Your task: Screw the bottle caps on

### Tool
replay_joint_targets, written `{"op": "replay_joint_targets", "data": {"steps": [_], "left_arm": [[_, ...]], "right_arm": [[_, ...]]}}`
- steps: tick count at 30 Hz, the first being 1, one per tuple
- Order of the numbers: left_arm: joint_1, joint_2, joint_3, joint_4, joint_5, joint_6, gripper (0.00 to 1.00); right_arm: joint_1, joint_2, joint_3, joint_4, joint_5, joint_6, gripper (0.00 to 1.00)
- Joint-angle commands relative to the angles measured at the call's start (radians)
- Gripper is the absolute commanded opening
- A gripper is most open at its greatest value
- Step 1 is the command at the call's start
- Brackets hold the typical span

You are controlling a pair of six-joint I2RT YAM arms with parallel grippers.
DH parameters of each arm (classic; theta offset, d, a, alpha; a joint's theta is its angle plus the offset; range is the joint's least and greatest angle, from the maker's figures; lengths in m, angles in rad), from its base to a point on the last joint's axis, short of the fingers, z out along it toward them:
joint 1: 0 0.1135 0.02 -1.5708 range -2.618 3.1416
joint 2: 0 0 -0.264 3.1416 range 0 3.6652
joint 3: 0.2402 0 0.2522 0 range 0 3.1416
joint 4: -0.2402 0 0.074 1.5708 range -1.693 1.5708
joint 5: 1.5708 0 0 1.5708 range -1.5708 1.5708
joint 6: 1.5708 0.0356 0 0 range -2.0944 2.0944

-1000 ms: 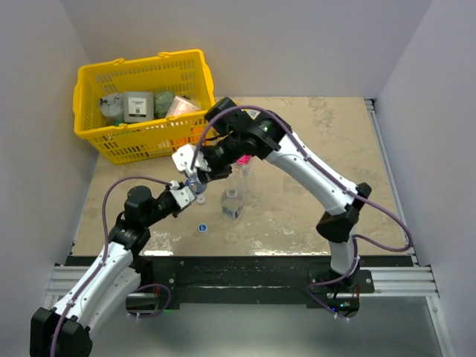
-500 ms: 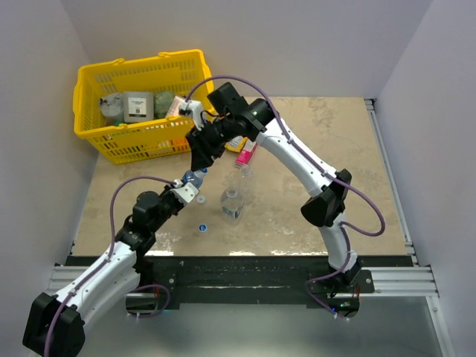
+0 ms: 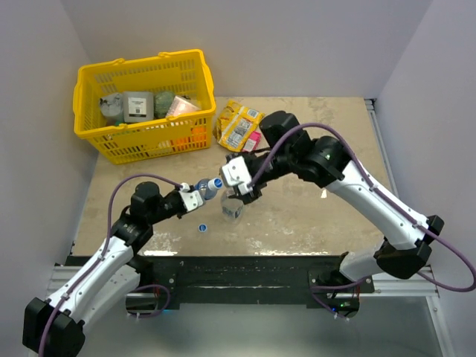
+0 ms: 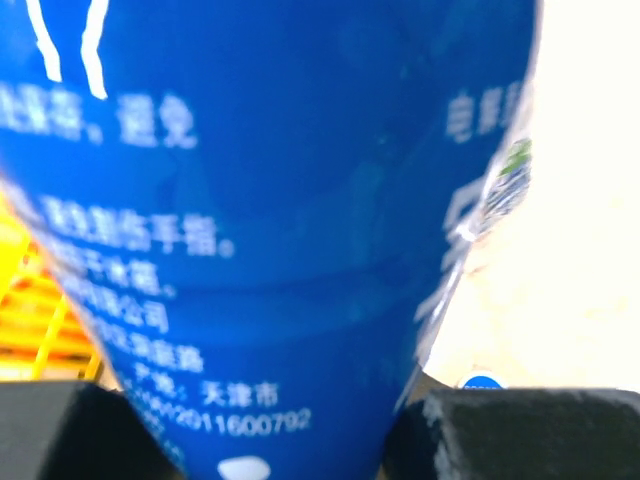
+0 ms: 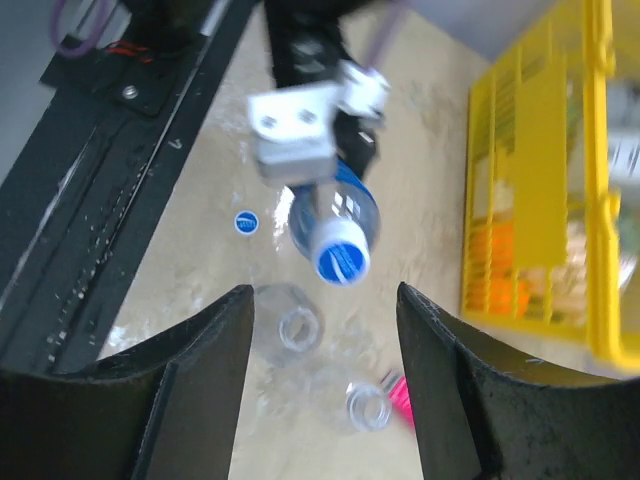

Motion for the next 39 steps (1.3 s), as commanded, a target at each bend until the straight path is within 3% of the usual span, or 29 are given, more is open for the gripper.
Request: {"op": "replay_joint_targets", "data": {"steps": [1,4,15,20,25,26,27,29,30,32,33,35,36,39], "left_arm": [[0.003,0.009,0.070,-0.051,0.104,0.060,0.00],[0.003,0.013,0.088,-0.062,0.110,0.069,0.00],[0.003,0.015,0.117,-0.085,0.138,0.118,0.00],[0.003,0.018,0.114,-0.071,0.142,0.120,0.00],[0.003,0.032,0.107,-0.038,0.118,0.101,0.00],[0.003,0.033,0.099,-0.022,0.106,0.086,0.00],[0.001,0.035,0.093,0.016,0.061,0.043,0.00],[0.001,0.026,0.068,0.099,-0.005,-0.026,0.00],[0.001,0.017,0.059,0.160,-0.079,-0.088,0.00],[-0.001,0.015,0.042,0.215,-0.178,-0.159,0.00],[-0.011,0.026,0.045,0.229,-0.274,-0.181,0.00],[-0.060,0.039,0.048,0.249,-0.453,-0.183,0.00],[-0.074,0.055,0.050,0.271,-0.492,-0.138,0.00],[-0.102,0.072,0.030,0.333,-0.584,-0.024,0.00]], "right_arm": [[0.036,-0.002,-0.065,0.035,0.036,-0.341,0.62],[0.053,0.008,-0.054,-0.001,0.039,-0.427,0.62],[0.083,0.054,-0.019,-0.040,0.048,-0.510,0.56],[0.091,0.073,0.003,-0.073,0.053,-0.526,0.45],[0.097,0.102,0.038,-0.081,0.045,-0.449,0.23],[0.097,0.128,0.059,-0.045,0.056,-0.387,0.19],[0.097,0.148,0.082,-0.014,0.073,-0.180,0.11],[0.085,0.255,0.204,-0.026,0.093,0.015,0.00],[0.076,0.293,0.251,-0.037,0.085,0.199,0.00],[0.022,0.373,0.369,-0.057,0.030,0.391,0.00],[0.002,0.440,0.391,-0.051,-0.023,0.600,0.00],[-0.070,0.497,0.388,-0.015,-0.103,0.817,0.00],[-0.087,0.501,0.329,0.049,-0.183,1.049,0.00],[-0.087,0.499,0.224,0.126,-0.217,1.124,0.00]]}}
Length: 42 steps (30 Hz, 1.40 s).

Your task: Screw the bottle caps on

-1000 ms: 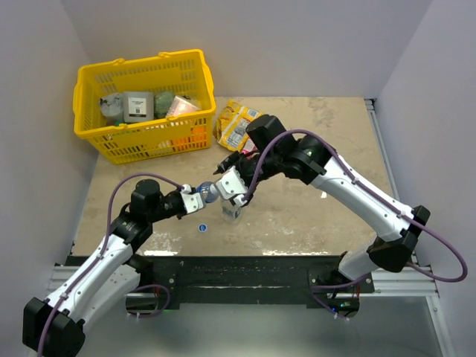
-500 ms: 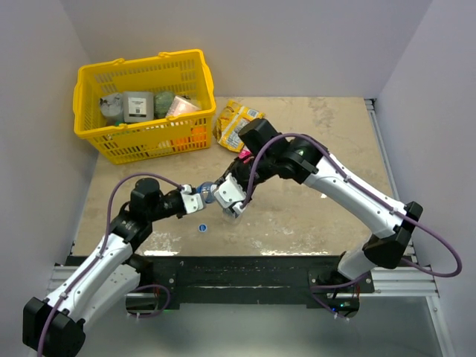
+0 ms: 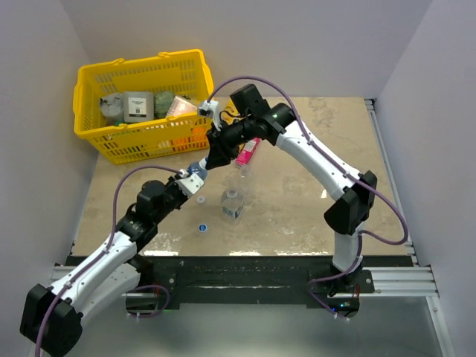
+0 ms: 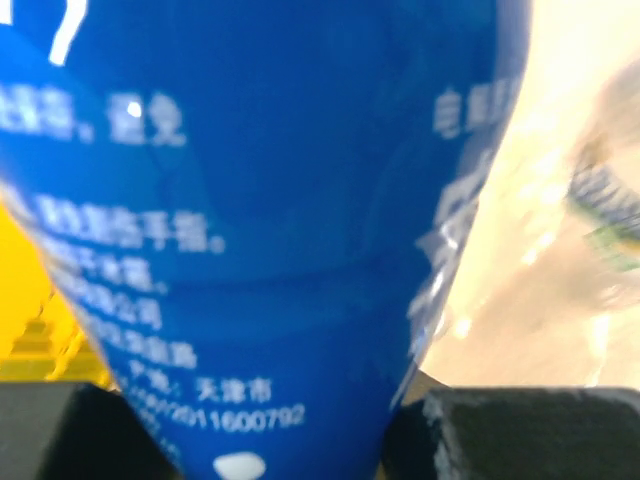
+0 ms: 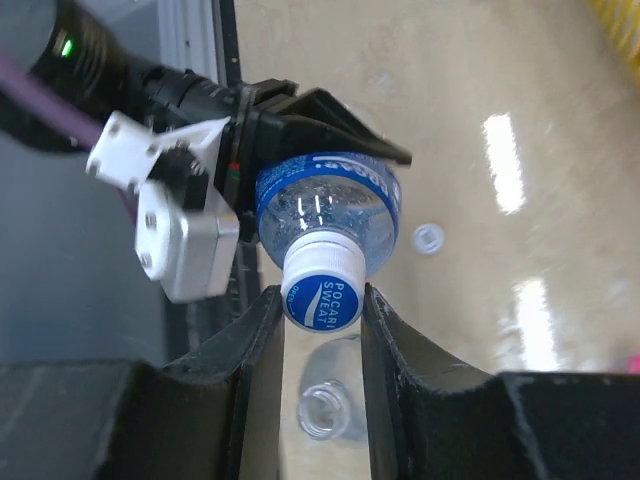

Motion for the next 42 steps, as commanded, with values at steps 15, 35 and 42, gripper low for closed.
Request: {"op": "replay_joint_targets", "data": {"steps": [15,35,42], "left_arm": [[-0.060,0.008,-0.120,0.356,-0.404,0.416,0.00],[0.122,-0.008,0.155,-0.273,0.469,0.200,0.00],[0.122,0.014,0.190,-0.321,0.532,0.269,0.00]], "right_arm": [[-0.044,0.054,-0.051,0.043,-0.060,0.419,0.17],[0.062,-0.474,-0.477,0.153,0.066,-0.949,0.64],[0.117,-0.419,-0.419,0.149,0.069,-0.988,0.63]]}}
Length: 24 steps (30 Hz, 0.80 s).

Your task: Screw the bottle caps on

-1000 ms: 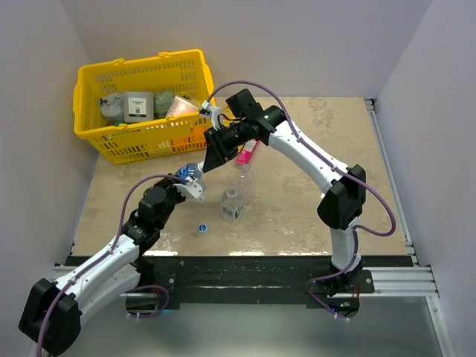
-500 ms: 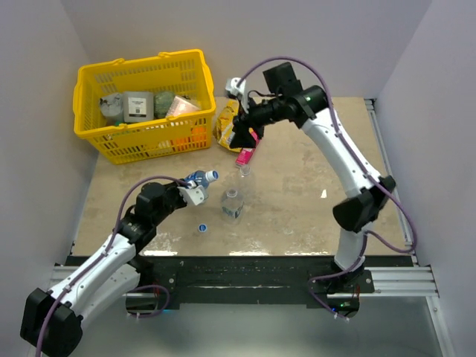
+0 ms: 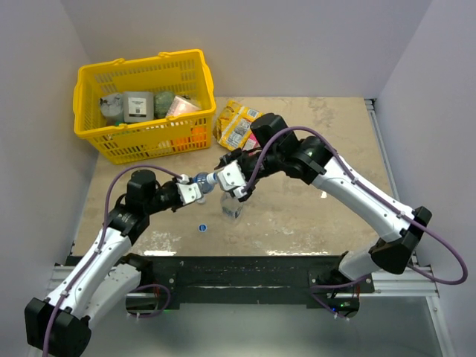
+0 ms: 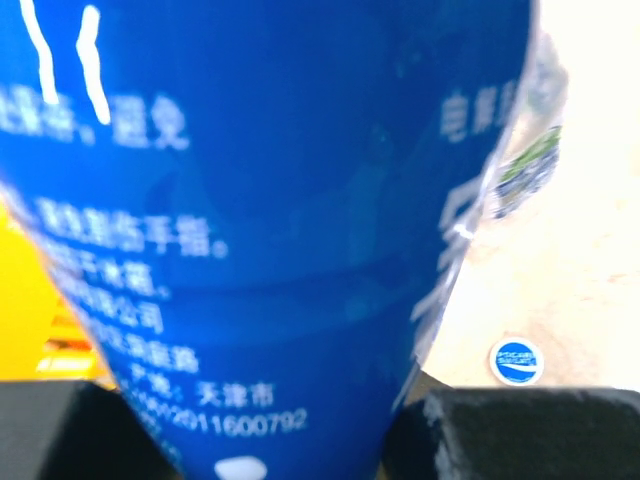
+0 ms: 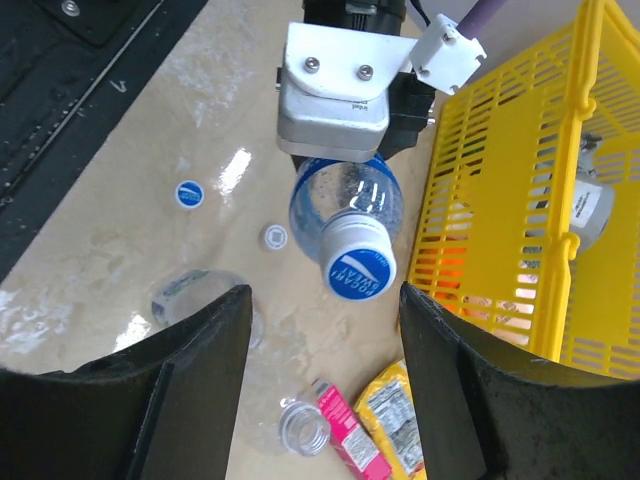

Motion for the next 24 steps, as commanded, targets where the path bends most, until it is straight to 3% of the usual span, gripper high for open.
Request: {"op": "replay_joint_targets", "data": {"steps": [1,8,17,19,20,21,22,23,24], "left_arm": [[0.007,0.013,0.048,-0.037,0.097,0.042,0.00],[0.007,0.023,0.056,-0.026,0.111,0.069,0.00],[0.007,0.030,0.036,0.047,0.068,0.035,0.00],[0.007,0.027,0.024,0.121,0.019,-0.023,0.00],[0.007,0.024,0.010,0.148,-0.005,-0.040,0.00],[0.004,0.006,-0.005,0.264,-0.094,-0.107,0.00],[0.001,-0.008,-0.025,0.330,-0.152,-0.149,0.00],[-0.015,-0.022,-0.062,0.384,-0.207,-0.164,0.00],[-0.039,-0.049,-0.080,0.486,-0.340,-0.154,0.00]], "right_arm": [[0.016,0.034,0.044,0.054,0.009,-0.084,0.62],[0.028,0.062,0.074,0.011,-0.005,-0.129,0.56],[0.034,0.123,0.156,-0.086,-0.034,-0.140,0.19],[0.032,0.160,0.180,-0.067,-0.031,0.010,0.03],[0.028,0.178,0.217,-0.047,-0.016,0.103,0.00],[0.020,0.233,0.241,0.007,-0.002,0.334,0.00],[0.003,0.274,0.283,0.008,-0.034,0.439,0.00],[-0.036,0.322,0.399,-0.033,-0.058,0.541,0.00],[-0.056,0.383,0.463,-0.049,-0.069,0.788,0.00]]}}
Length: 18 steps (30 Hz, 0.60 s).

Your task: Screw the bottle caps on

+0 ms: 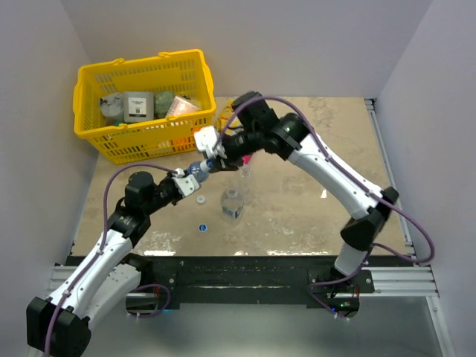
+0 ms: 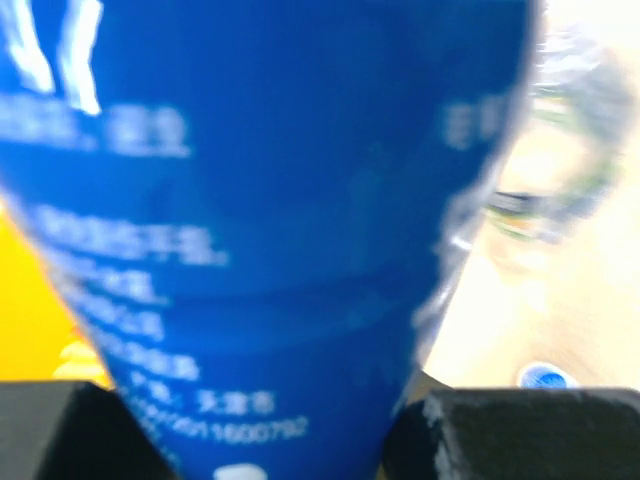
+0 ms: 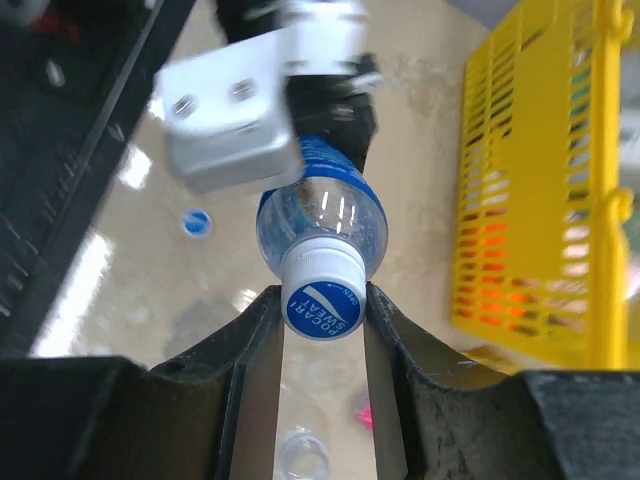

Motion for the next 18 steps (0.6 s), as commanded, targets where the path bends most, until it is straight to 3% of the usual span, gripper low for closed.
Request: {"op": "replay_joint_targets", "data": {"steps": [1,2,3,5,9,12,16,17,18], "left_arm": [[-0.080,-0.070,-0.075,0.422,-0.379,-0.067,0.00],[-0.187,-0.069,-0.102,0.462,-0.465,-0.015,0.00],[-0.235,-0.043,-0.116,0.537,-0.624,0.105,0.00],[-0.268,-0.021,-0.145,0.567,-0.644,0.198,0.00],[-0.295,0.073,-0.231,0.755,-0.781,0.531,0.00],[-0.292,0.101,-0.236,0.806,-0.843,0.545,0.00],[-0.292,0.077,-0.202,0.685,-0.860,0.446,0.00],[-0.291,0.074,-0.204,0.671,-0.866,0.429,0.00],[-0.292,0.066,-0.205,0.639,-0.874,0.404,0.00]], "right_arm": [[-0.077,0.276,0.275,0.017,-0.106,0.776,0.00],[-0.145,0.333,0.342,0.013,-0.228,0.921,0.00],[-0.167,0.368,0.321,0.057,-0.275,1.230,0.00],[-0.160,0.308,0.182,0.207,-0.311,1.256,0.00],[-0.126,0.318,0.269,0.158,-0.282,1.272,0.00],[-0.131,0.306,0.258,0.148,-0.239,1.267,0.00],[-0.152,0.292,0.245,0.112,-0.179,1.257,0.00],[-0.169,0.288,0.245,0.105,-0.174,1.247,0.07],[-0.183,0.281,0.246,0.105,-0.174,1.220,0.21]]}}
